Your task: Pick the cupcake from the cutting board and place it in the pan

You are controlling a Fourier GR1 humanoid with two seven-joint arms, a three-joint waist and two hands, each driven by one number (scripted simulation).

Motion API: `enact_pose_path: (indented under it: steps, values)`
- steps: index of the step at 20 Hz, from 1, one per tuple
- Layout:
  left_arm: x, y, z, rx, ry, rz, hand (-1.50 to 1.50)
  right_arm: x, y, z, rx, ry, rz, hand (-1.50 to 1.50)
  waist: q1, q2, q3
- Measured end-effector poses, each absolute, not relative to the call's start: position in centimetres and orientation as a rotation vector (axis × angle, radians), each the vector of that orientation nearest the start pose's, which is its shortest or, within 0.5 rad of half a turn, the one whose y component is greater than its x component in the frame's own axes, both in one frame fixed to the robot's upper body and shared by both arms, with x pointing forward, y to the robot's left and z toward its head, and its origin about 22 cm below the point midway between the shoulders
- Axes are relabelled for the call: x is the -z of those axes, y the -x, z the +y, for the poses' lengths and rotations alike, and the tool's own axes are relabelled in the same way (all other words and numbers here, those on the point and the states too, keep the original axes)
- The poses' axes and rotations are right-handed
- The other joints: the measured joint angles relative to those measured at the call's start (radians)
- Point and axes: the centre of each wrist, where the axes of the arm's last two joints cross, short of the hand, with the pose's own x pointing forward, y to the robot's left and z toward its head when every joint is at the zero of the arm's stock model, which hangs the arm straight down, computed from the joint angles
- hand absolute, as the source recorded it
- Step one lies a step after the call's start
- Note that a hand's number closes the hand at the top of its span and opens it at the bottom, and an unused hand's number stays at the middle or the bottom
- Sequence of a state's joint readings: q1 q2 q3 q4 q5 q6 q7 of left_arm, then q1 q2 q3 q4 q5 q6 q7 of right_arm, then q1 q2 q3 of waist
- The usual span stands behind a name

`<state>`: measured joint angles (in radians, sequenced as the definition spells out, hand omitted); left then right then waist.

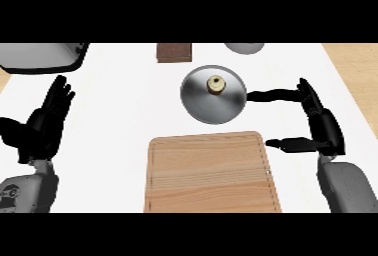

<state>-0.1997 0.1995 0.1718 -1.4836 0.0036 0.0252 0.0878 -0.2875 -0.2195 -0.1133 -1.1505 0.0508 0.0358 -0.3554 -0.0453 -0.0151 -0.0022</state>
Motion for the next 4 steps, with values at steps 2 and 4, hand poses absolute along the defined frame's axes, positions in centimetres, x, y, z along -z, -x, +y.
enact_pose_path:
  steps: [2,4]
  values:
    - [-4.4,-28.7,29.2,0.02,-0.243,-1.596,0.0,-0.1,-28.9,-29.3,-0.22,0.178,-1.765,-1.5,0.005,0.002,0.0]
    - [-4.5,-28.9,28.7,0.028,-0.237,-1.604,0.0,-0.9,-26.8,-29.1,-0.234,0.191,-1.761,-1.5,0.011,0.005,0.0]
